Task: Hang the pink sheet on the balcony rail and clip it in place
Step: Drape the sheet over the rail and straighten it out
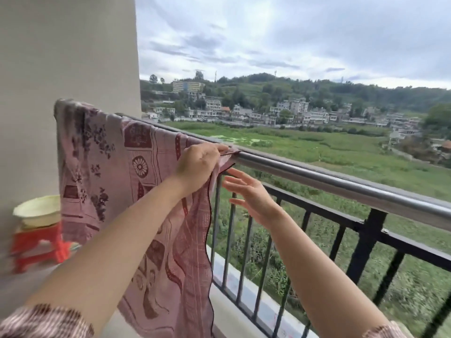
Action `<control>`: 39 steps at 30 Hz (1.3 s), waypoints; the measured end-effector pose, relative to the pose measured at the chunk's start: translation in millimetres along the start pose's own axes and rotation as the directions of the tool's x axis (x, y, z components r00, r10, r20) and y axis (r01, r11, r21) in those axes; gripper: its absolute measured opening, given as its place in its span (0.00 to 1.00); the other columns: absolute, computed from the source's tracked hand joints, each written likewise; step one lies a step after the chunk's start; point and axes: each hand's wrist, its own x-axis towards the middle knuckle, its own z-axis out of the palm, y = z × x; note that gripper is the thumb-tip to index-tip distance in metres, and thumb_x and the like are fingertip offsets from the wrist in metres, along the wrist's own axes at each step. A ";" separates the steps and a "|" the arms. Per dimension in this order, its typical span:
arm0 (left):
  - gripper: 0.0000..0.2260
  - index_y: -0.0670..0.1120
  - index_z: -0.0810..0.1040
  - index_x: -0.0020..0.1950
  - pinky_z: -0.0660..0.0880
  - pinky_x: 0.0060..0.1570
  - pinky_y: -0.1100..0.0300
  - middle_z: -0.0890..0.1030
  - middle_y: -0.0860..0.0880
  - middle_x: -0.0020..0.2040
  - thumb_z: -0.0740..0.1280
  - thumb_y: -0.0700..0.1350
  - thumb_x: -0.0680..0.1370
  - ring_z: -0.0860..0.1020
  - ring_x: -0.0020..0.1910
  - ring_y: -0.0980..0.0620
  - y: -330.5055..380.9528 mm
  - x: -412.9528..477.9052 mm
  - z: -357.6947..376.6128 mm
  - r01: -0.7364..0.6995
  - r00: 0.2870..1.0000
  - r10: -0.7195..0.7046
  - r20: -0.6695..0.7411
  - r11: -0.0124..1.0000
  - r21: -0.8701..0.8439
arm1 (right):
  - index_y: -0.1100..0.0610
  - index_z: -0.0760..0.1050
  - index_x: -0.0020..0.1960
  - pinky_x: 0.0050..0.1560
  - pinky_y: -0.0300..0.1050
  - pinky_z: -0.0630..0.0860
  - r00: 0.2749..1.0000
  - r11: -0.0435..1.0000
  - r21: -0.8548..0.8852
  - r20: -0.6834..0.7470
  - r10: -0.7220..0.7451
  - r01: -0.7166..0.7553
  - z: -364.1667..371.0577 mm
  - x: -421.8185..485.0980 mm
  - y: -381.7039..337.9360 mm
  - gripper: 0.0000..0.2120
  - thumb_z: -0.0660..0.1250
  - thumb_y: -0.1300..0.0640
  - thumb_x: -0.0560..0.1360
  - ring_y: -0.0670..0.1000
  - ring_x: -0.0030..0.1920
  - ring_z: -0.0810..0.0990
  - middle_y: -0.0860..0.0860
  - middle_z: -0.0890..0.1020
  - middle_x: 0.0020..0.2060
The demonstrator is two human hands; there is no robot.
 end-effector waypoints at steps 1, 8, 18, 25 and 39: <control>0.20 0.35 0.77 0.36 0.75 0.49 0.59 0.83 0.38 0.45 0.55 0.48 0.74 0.81 0.43 0.48 4.3 0.8 -2.5 0.053 0.999 -0.052 0.013 0.998 -0.041 | 0.51 0.66 0.72 0.64 0.53 0.71 1.000 1.000 -0.004 -0.010 0.004 -0.004 5.6 3.2 -1.9 0.29 0.71 0.57 0.73 0.47 0.60 0.77 0.51 0.76 0.65; 0.12 0.47 0.65 0.31 0.63 0.39 0.56 0.66 0.49 0.32 0.63 0.45 0.73 0.65 0.33 0.53 33.6 -2.7 -22.2 0.168 0.983 -0.163 0.080 0.984 -0.066 | 0.51 0.77 0.52 0.38 0.36 0.72 0.990 0.993 -0.072 -0.099 -0.102 0.095 37.0 33.9 -6.8 0.05 0.68 0.54 0.77 0.39 0.39 0.78 0.43 0.81 0.40; 0.05 0.44 0.69 0.43 0.61 0.29 0.61 0.71 0.50 0.38 0.59 0.38 0.78 0.70 0.35 0.50 0.0 -7.6 -30.7 0.113 0.971 0.003 -0.240 0.877 0.467 | 0.58 0.75 0.44 0.42 0.45 0.70 0.898 0.981 0.193 -0.436 0.062 0.026 31.8 89.1 29.6 0.10 0.57 0.57 0.80 0.51 0.42 0.73 0.56 0.80 0.43; 0.12 0.46 0.67 0.47 0.62 0.32 0.56 0.70 0.51 0.34 0.57 0.54 0.81 0.69 0.33 0.50 -15.1 -5.8 -18.4 0.260 0.930 -0.175 -0.323 0.935 0.241 | 0.59 0.68 0.42 0.39 0.46 0.64 0.858 0.960 -0.186 -0.436 -0.273 0.210 16.6 64.6 42.9 0.13 0.53 0.56 0.83 0.47 0.35 0.68 0.50 0.72 0.35; 0.07 0.43 0.81 0.46 0.70 0.42 0.54 0.79 0.38 0.46 0.63 0.38 0.74 0.77 0.51 0.35 -51.8 -35.8 -66.9 0.457 0.889 -0.275 -0.365 0.579 0.675 | 0.62 0.70 0.45 0.30 0.48 0.75 0.892 0.526 -0.851 -0.243 -0.382 -0.006 -2.0 51.4 90.6 0.02 0.60 0.67 0.75 0.58 0.33 0.80 0.58 0.81 0.36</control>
